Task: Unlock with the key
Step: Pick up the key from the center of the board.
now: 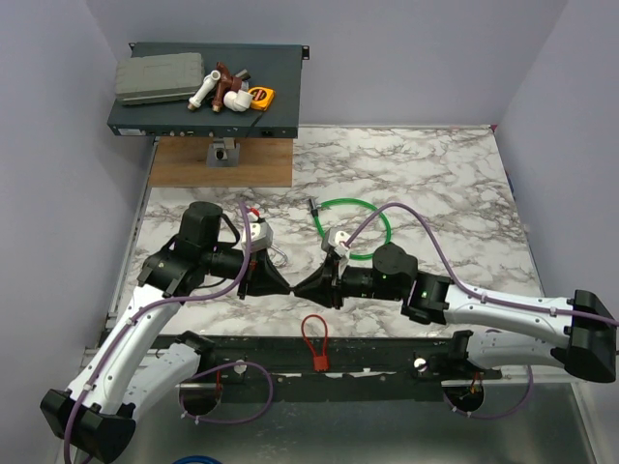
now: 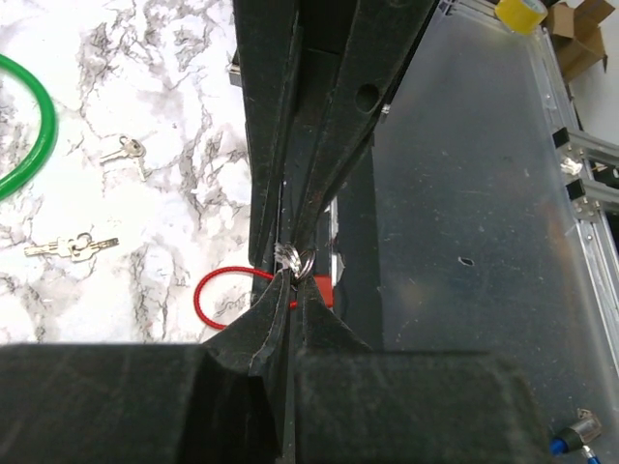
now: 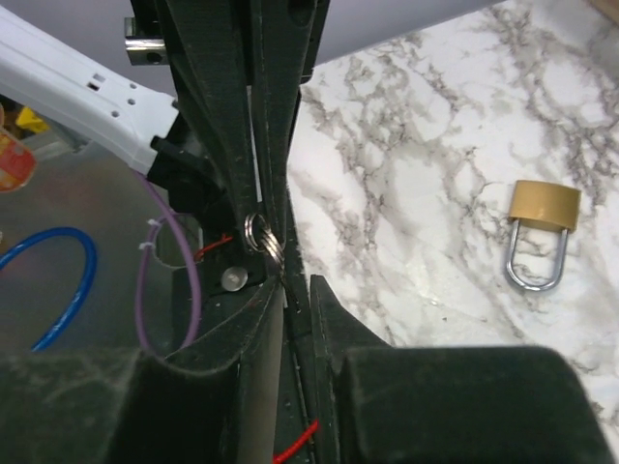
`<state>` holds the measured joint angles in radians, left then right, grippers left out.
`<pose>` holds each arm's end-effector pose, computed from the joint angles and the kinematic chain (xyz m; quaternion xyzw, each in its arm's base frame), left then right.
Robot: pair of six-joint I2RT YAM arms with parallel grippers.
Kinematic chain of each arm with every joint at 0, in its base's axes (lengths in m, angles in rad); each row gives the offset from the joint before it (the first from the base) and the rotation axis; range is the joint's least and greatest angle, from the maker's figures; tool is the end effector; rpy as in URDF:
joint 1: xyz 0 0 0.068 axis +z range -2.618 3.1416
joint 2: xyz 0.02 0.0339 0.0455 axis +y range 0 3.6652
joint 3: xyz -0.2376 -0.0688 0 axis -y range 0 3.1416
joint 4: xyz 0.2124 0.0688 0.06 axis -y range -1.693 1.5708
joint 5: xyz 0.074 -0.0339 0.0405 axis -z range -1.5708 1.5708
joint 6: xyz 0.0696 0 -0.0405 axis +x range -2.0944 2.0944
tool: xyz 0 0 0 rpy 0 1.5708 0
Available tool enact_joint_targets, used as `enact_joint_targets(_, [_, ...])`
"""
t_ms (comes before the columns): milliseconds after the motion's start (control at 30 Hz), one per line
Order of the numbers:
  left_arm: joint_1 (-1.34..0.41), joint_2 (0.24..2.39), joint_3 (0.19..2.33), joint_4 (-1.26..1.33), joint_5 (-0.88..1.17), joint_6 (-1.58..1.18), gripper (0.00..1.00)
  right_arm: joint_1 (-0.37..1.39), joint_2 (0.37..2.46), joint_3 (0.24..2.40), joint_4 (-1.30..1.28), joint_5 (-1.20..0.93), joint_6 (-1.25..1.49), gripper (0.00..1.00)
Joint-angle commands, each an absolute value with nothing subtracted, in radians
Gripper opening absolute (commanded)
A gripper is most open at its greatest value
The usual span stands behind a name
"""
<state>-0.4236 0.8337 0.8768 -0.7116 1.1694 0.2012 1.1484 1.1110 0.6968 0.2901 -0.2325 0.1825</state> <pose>0.1098 -0.1198 0.2958 0.4596 0.6402 -0.5340 0.3062 0.0976 0.2563 0.2783 -0.4137 0.6237 0.4743 0.4635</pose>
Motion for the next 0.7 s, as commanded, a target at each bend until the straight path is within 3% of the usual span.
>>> enact_joint_targets(0, [-0.422,0.83,0.904,-0.726,1.218,0.204,0.0,1.139,1.134,0.737,0.278,-0.286,0.177,0.15])
enact_joint_targets(133, [-0.422,0.831,0.9,-0.725,1.207,0.205,0.0,1.137,1.131,0.739,0.282,-0.313,0.187,0.02])
enact_joint_targets(233, [-0.422,0.832,0.904,-0.726,1.171,0.21,0.02,1.138,1.114,0.734,0.282,-0.31,0.193,0.01])
enact_joint_targets(333, [-0.422,0.833,0.914,-0.732,1.126,0.212,0.29,1.137,1.092,0.715,0.288,-0.293,0.209,0.01])
enact_joint_targets(667, [-0.408,0.839,0.886,-0.775,1.108,0.187,0.78,1.135,1.019,0.658,0.339,-0.269,0.277,0.01])
